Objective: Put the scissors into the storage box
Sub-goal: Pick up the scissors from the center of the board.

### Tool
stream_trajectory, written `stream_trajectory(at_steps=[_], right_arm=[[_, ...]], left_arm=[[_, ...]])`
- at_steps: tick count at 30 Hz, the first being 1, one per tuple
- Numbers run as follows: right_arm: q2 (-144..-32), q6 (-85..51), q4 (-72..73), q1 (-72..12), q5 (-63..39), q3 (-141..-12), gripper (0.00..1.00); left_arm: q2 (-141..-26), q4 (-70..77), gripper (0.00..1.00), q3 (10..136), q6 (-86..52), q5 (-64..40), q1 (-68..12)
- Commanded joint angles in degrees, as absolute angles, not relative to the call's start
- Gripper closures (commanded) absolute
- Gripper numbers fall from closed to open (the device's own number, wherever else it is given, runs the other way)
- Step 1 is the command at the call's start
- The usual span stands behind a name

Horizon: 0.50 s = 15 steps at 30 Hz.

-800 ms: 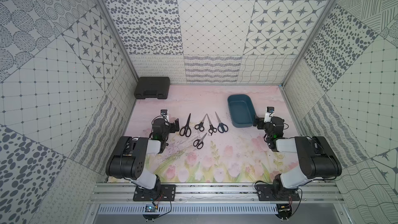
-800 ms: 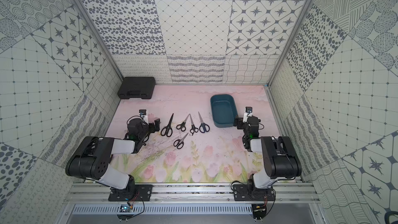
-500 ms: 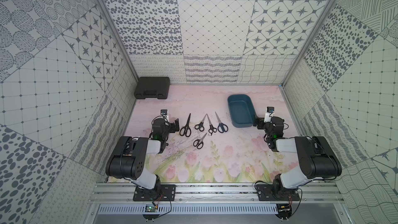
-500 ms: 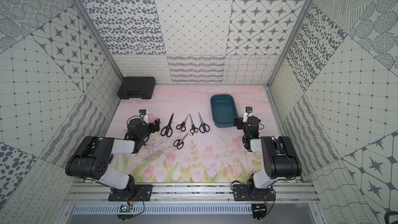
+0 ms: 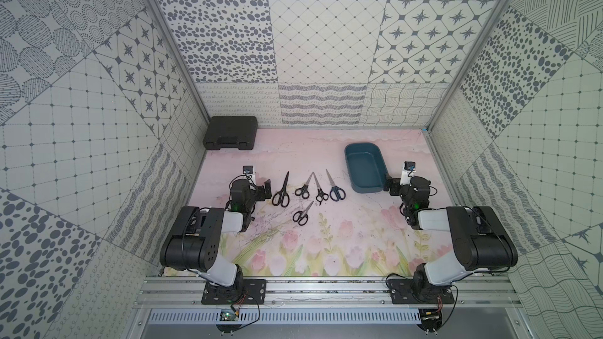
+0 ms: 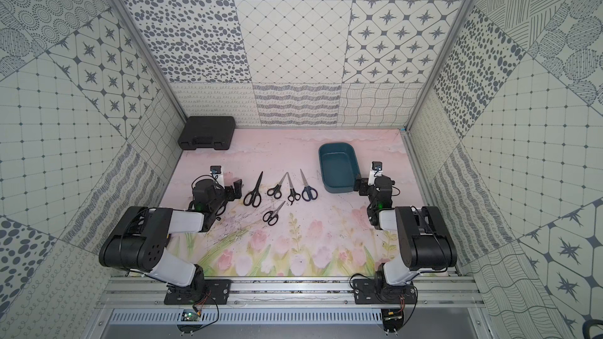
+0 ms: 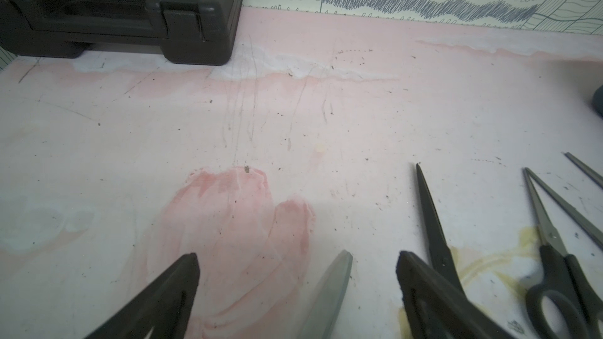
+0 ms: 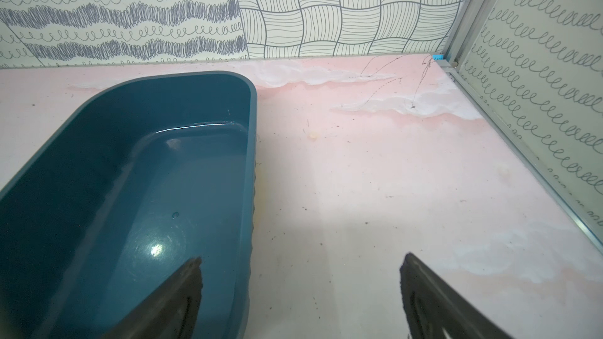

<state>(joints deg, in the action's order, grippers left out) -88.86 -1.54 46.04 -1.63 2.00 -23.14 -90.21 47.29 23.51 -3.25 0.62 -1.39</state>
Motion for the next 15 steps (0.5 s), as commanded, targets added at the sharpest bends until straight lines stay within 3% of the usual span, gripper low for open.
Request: stream_trajectory(at_steps=[1, 3, 5, 7, 9, 11, 15], right_arm=[[-88.50, -2.48, 48.32, -1.99, 3.30, -23.36, 0.03], [-83.66, -1.76, 42.48, -3.37, 6.63, -24.77, 0.04], [-76.39, -2.53, 26.51, -5.12, 9.23, -29.97, 0.03], [-70.49, -4.42, 15.38, -8.68, 11.81, -35.05, 0.03], [-66.58, -2.01, 8.35, -15.58, 13.12, -38.42, 0.03], [-64.70, 0.68, 2.17, -24.08, 16.26, -41.31, 0.03], [-66.12, -0.83, -9.98, -34.52, 11.72, -47.07, 0.04]], left_arm=[[-89.26, 46.89, 0.01, 24.19, -3.41, 2.41, -1.61], [-83.94, 37.94, 0.01, 26.40, -3.62, 9.07, -3.84], [-76.11, 24.24, 0.04, 30.72, -5.52, 13.26, -6.02], [-70.55, 4.61, 0.07, 37.74, -14.87, 15.14, -6.22], [-69.98, -15.36, 0.06, 47.30, -24.33, 10.33, -4.89], [-72.52, -30.02, 0.07, 54.46, -25.57, 4.53, -4.88], [-81.11, -53.09, 0.12, 64.32, -25.81, -0.33, -4.87]])
